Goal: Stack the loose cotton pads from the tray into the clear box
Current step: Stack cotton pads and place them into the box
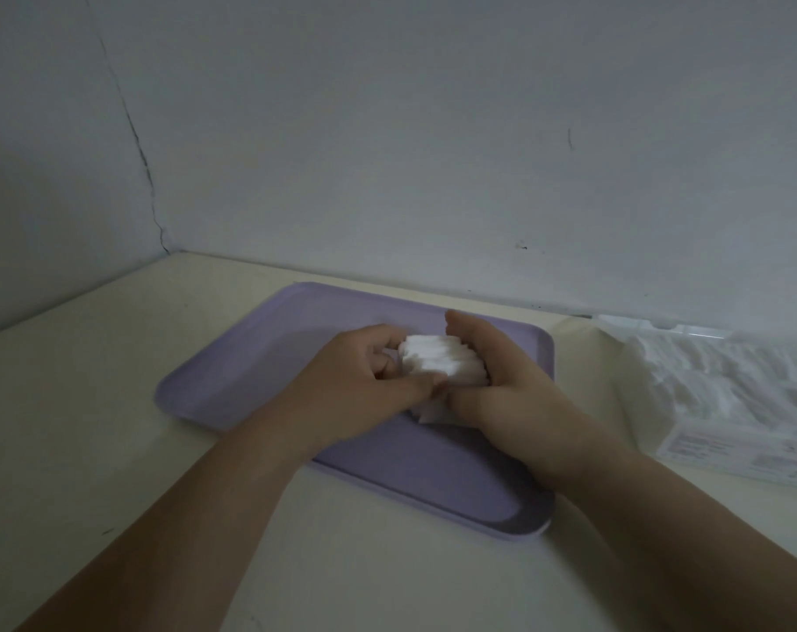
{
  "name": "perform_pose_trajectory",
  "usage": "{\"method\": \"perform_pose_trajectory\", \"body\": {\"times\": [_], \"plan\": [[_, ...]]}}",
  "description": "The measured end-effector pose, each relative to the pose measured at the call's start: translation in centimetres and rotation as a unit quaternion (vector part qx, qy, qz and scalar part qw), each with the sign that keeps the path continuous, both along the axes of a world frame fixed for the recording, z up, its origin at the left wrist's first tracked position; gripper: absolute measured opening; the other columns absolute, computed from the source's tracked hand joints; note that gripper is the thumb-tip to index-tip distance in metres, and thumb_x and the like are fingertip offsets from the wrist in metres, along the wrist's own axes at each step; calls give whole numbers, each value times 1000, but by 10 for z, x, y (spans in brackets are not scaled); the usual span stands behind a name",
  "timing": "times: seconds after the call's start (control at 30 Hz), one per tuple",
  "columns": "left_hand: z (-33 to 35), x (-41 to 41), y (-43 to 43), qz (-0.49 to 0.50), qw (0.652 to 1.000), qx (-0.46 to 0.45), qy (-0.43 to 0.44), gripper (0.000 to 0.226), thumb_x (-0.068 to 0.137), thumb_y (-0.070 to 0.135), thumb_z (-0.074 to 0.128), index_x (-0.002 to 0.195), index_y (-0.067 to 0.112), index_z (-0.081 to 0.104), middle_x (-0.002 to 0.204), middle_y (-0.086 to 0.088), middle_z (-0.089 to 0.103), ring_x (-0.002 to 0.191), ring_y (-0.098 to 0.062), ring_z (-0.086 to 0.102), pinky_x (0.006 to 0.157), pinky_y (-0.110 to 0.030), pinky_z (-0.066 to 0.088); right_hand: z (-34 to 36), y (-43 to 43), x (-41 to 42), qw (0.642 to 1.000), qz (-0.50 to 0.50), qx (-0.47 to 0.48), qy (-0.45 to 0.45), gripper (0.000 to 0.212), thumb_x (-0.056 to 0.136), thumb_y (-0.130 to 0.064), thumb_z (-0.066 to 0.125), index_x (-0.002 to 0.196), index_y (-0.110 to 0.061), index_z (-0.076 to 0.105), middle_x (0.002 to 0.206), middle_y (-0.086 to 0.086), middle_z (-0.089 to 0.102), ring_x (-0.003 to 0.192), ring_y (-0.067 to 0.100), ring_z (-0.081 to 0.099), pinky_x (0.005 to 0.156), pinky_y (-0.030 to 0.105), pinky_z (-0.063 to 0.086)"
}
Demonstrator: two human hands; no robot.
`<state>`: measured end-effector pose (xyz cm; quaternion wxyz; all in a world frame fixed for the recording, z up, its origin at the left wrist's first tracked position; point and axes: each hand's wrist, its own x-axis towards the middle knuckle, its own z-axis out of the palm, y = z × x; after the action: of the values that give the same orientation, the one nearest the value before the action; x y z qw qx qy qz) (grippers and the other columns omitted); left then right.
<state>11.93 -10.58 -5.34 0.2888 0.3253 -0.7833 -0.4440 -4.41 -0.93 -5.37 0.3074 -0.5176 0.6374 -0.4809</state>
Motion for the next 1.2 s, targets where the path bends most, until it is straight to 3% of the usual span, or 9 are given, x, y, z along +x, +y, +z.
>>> {"method": "perform_pose_trajectory", "body": {"times": [0.17, 0.3, 0.5, 0.57, 0.73, 0.87, 1.0, 1.07, 1.2], "plan": [[3, -6, 6, 35, 999, 4, -31, 45, 100, 56, 50, 93, 16, 69, 64, 2, 68, 57, -6, 61, 69, -33, 49, -5, -5, 8, 987, -4, -3, -162, 63, 97, -4, 57, 154, -25, 40, 121, -15, 64, 105, 1, 64, 95, 17, 48], [-4, -10, 8, 28, 996, -56, -69, 32, 90, 57, 54, 98, 29, 67, 81, 1, 75, 77, -20, 72, 79, -52, 59, -11, -7, 12, 987, -26, -16, -159, 46, 106, -20, 51, 151, -26, 44, 139, -2, 62, 121, 11, 62, 107, 27, 46], [-2, 0, 0, -66, 997, 35, -36, 45, 75, 47, 85, 113, 30, 66, 91, -14, 75, 76, -13, 64, 74, -40, 51, -13, -7, 10, 982, -13, -23, -190, 42, 107, -9, 46, 146, -22, 47, 131, -4, 63, 111, 8, 66, 89, 20, 56], [-6, 1, -1, -84, 995, 30, -37, 53, 70, 27, 93, 114, 24, 64, 90, -7, 76, 76, -11, 66, 72, -39, 53, -12, -6, 10, 975, 10, -18, -220, 46, 105, -8, 50, 147, -26, 46, 133, -5, 61, 106, 8, 67, 76, 22, 59], [-9, -1, -5, 42, 997, -66, -20, 36, 66, 33, 83, 99, 32, 69, 97, 9, 66, 77, -4, 62, 70, -24, 49, -15, -5, 1, 977, 99, -35, -188, 98, 76, 12, 73, 153, -32, 31, 134, -1, 56, 118, 12, 65, 98, 26, 55], [-3, 5, -2, 5, 998, 54, 41, 36, 69, 24, 82, 104, 26, 72, 112, 2, 74, 105, -16, 70, 92, -38, 59, -5, -3, -2, 982, 74, -38, -169, 88, 69, 4, 81, 146, -21, 47, 122, 2, 63, 109, 15, 68, 95, 28, 55], [7, 7, 4, -36, 978, 172, 117, 31, 83, 18, 78, 113, 14, 75, 115, -15, 76, 105, -26, 71, 83, -39, 56, 15, 0, -11, 960, 62, -35, -270, 61, 70, -4, 86, 126, -12, 64, 111, 13, 68, 99, 23, 70, 88, 37, 56], [9, 7, 7, -39, 968, 206, 140, 32, 86, 26, 72, 116, 14, 76, 118, -15, 75, 104, -24, 70, 80, -41, 53, 26, 3, -10, 968, 69, -1, -239, 40, 82, -22, 81, 118, -9, 70, 111, 13, 74, 100, 21, 70, 87, 35, 56], [12, -4, 17, -33, 953, 242, 180, 34, 82, 25, 70, 113, 11, 77, 113, -16, 76, 97, -24, 68, 76, -39, 52, 41, 16, -5, 984, 57, 54, -162, 44, 85, -42, 78, 120, -15, 73, 117, 4, 77, 116, 20, 69, 98, 40, 53]]}}
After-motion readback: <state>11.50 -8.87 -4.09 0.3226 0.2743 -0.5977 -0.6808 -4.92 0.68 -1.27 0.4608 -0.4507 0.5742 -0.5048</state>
